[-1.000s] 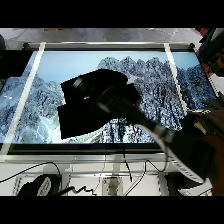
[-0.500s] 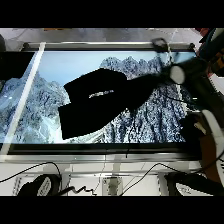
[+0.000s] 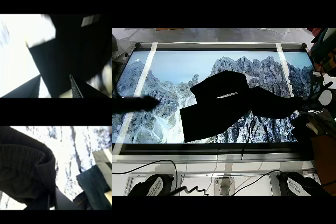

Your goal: Fold the clothes and pants, and hang the long-sleeved shirts on hangers.

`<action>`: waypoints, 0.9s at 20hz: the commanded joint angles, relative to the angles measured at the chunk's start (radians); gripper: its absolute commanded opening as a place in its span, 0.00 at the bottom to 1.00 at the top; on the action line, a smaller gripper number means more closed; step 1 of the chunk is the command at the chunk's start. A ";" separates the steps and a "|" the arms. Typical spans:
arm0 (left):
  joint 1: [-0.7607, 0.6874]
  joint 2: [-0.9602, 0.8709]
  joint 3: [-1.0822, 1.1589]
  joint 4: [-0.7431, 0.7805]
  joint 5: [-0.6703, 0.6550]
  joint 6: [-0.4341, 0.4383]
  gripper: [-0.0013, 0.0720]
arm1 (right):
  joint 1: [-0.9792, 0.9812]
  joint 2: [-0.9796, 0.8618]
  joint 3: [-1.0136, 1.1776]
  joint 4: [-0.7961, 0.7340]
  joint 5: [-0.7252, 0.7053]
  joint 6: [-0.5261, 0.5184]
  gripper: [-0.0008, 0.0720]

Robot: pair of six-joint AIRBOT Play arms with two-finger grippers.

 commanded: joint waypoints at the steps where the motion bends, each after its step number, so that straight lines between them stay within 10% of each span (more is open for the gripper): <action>1: 0.001 -0.029 -0.291 -0.026 -0.007 -0.020 0.70 | -0.030 0.016 -0.042 0.121 -0.060 -0.056 0.04; 15: -0.003 -0.324 -0.650 -0.391 0.281 0.271 0.69 | -0.030 0.016 -0.042 0.205 -0.104 -0.084 0.04; 18: -0.003 -0.386 -0.650 -0.529 0.315 0.396 0.39 | -0.030 0.016 -0.042 0.207 -0.104 -0.084 0.04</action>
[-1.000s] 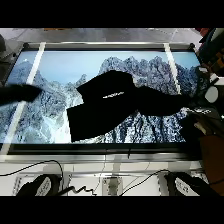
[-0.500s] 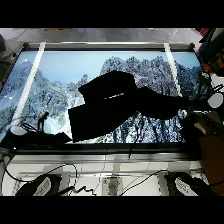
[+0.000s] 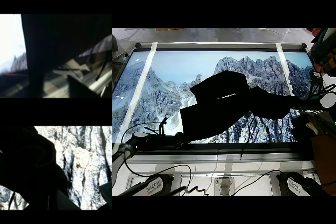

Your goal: Fold the clothes and pants, and hang the long-sleeved shirts on hangers.

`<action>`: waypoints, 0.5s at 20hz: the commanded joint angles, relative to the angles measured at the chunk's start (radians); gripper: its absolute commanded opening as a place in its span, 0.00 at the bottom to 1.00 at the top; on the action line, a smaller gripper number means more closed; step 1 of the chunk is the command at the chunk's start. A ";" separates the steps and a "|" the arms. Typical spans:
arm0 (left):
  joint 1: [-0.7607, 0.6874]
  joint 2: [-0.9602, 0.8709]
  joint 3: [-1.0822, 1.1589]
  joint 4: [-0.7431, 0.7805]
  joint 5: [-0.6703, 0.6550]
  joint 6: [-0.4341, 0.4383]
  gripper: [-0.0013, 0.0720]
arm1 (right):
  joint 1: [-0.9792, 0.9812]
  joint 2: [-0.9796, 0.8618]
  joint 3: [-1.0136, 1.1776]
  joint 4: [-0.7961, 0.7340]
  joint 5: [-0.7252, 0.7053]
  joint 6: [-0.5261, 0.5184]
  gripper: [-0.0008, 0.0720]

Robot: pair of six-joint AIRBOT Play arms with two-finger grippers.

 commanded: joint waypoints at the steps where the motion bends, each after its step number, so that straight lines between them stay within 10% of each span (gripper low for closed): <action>1: 0.000 -0.069 -0.003 -0.166 0.077 0.165 0.30 | 0.000 0.000 0.000 0.006 0.000 -0.002 0.04; 4: 0.000 -0.068 0.027 -0.190 0.123 0.168 0.03 | 0.000 0.000 0.000 0.006 -0.001 -0.002 0.04; 10: 0.000 -0.064 0.228 -0.189 0.083 0.117 0.03 | 0.000 0.000 0.011 0.003 -0.016 -0.002 0.04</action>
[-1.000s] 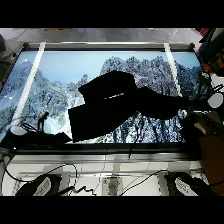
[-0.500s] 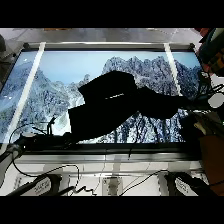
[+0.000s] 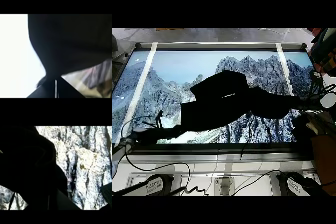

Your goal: Fold the clothes and pants, and hang the long-sleeved shirts on hangers.

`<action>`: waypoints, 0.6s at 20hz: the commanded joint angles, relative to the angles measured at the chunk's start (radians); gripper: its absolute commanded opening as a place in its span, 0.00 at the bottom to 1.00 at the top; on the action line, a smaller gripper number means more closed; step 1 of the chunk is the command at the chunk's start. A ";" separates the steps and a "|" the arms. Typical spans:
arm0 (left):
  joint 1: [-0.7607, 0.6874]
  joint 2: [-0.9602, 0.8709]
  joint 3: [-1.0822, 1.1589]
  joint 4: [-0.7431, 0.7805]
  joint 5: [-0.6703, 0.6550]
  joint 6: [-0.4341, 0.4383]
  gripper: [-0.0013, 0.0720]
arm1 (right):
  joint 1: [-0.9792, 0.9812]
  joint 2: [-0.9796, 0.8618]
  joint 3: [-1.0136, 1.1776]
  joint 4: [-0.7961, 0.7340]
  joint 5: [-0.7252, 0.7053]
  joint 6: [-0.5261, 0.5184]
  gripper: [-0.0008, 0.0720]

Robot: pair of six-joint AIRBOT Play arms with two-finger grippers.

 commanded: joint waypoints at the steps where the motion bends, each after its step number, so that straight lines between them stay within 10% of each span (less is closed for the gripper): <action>1: 0.001 0.004 0.136 -0.027 -0.045 -0.040 0.03 | 0.000 0.000 0.022 -0.001 -0.026 0.001 0.04; 12: 0.146 0.074 0.873 -0.022 -0.040 -0.236 0.03 | -0.017 0.000 0.328 -0.094 -0.282 0.014 0.04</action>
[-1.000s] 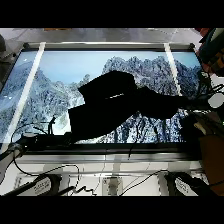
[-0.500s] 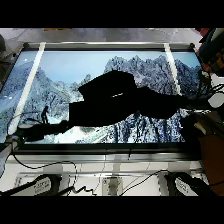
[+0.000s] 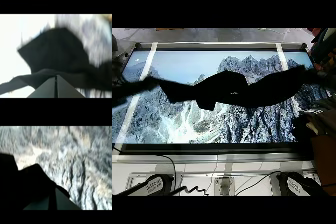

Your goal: Fold the clothes and pants, and hang the long-sleeved shirts on hangers.

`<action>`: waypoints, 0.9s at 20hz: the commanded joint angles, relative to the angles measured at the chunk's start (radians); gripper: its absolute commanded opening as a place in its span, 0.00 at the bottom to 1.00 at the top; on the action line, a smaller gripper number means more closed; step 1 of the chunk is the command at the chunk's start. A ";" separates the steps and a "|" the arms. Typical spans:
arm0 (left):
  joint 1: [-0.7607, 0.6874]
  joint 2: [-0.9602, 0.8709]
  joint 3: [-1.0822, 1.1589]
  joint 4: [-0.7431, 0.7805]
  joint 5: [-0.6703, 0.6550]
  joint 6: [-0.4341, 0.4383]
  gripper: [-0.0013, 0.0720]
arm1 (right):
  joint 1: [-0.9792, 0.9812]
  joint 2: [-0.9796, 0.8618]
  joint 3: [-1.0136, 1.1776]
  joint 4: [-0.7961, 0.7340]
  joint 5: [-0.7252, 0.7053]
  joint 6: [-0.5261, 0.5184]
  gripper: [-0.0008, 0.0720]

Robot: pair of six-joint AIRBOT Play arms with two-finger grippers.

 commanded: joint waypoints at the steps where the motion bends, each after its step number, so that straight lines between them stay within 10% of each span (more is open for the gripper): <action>1: 0.101 0.028 0.191 0.000 0.008 -0.047 0.03 | -0.035 0.000 0.082 -0.044 -0.073 0.020 0.04; 5: 0.253 0.058 0.205 0.078 -0.066 -0.064 0.03 | -0.167 -0.003 0.088 -0.038 0.001 0.117 0.04; 9: 0.293 0.038 0.194 0.478 -0.274 -0.065 0.03 | -0.226 -0.023 0.069 -0.040 0.249 0.106 0.04; 18: 0.293 0.027 -0.189 1.175 -0.347 -0.261 0.03 | -0.226 -0.061 -0.281 -0.066 0.684 -0.124 0.04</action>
